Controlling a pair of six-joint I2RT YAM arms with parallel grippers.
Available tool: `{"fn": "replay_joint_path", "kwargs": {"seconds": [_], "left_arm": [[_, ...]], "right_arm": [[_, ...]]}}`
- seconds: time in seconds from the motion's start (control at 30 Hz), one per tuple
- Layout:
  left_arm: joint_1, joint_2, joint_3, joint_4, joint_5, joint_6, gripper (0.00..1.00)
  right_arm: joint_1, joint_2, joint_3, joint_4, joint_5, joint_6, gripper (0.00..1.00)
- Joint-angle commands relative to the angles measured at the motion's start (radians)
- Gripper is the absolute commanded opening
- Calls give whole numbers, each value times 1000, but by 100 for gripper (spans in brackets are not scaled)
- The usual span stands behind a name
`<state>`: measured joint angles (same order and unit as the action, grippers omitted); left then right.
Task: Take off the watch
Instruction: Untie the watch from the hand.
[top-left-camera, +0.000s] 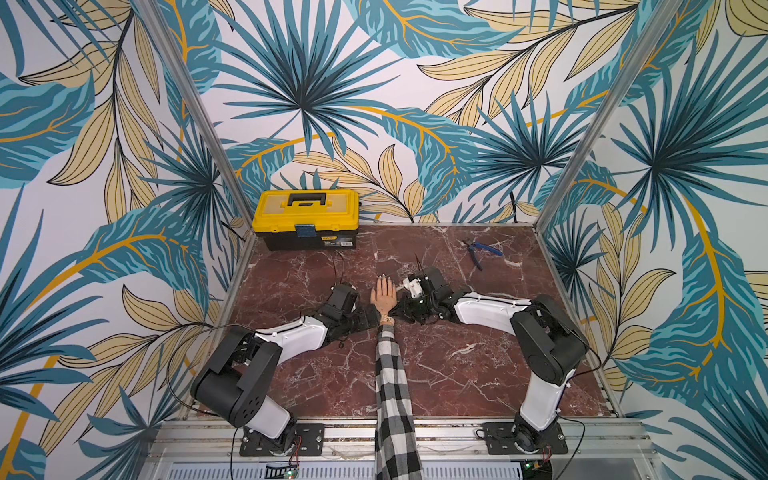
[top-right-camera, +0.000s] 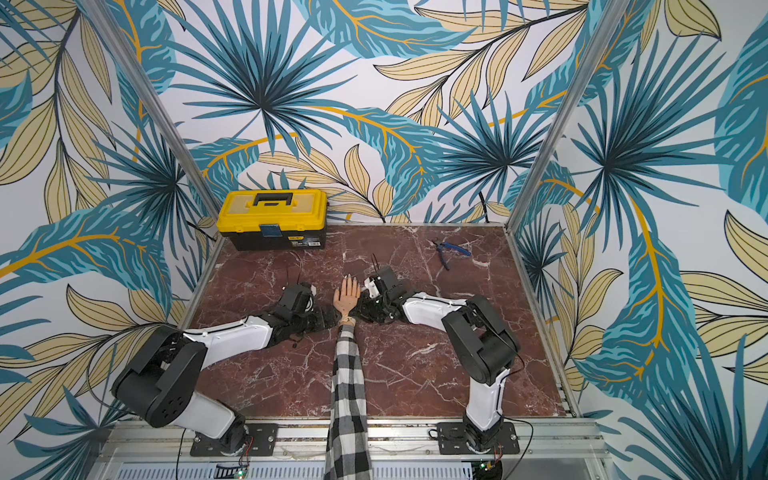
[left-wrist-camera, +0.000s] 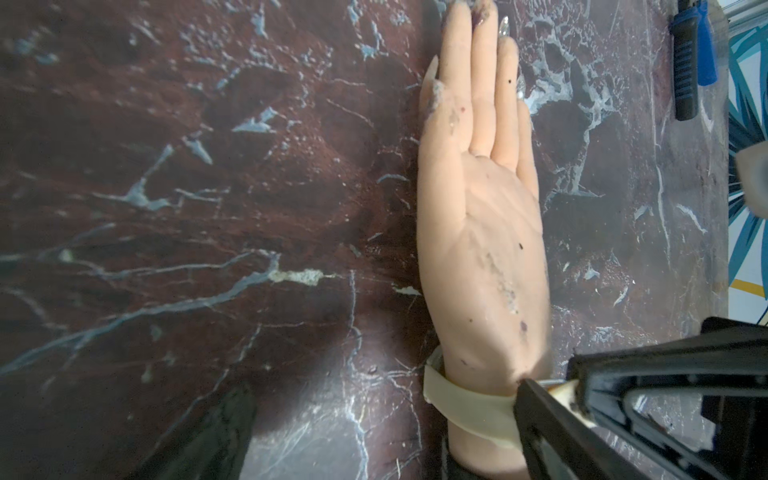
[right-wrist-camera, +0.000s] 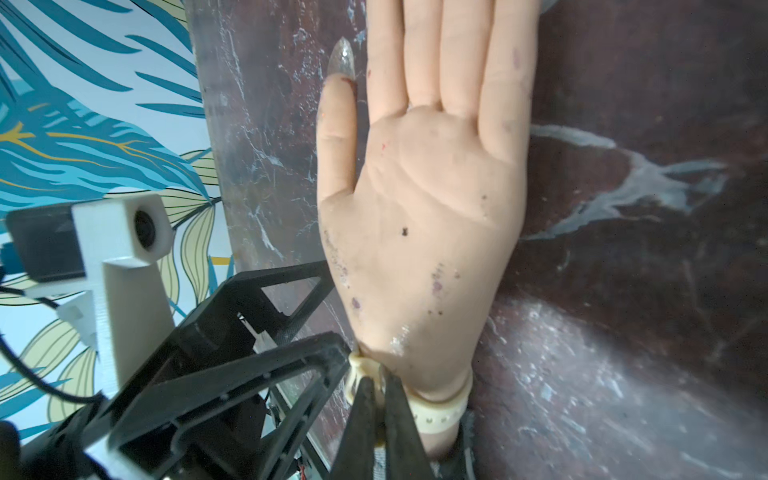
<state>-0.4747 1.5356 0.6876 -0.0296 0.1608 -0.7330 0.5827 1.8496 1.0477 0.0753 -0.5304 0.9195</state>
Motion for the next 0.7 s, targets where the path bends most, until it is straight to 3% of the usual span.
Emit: {"fn": "replay_joint_path", "kwargs": {"seconds": [0.0, 0.07, 0.13, 0.4, 0.67], "left_arm": [[1, 20, -35, -54, 11, 5, 100], [8, 5, -37, -55, 14, 4, 100], [17, -12, -39, -54, 16, 4, 99], [45, -47, -44, -54, 27, 8, 100], [53, -46, -53, -55, 36, 14, 99]], "right_arm": [[-1, -61, -3, 91, 14, 19, 17], [-2, -85, 15, -25, 77, -26, 34], [1, -106, 41, -147, 141, -77, 41], [76, -53, 274, -599, 346, -254, 51], [153, 51, 444, -782, 492, -309, 52]]}}
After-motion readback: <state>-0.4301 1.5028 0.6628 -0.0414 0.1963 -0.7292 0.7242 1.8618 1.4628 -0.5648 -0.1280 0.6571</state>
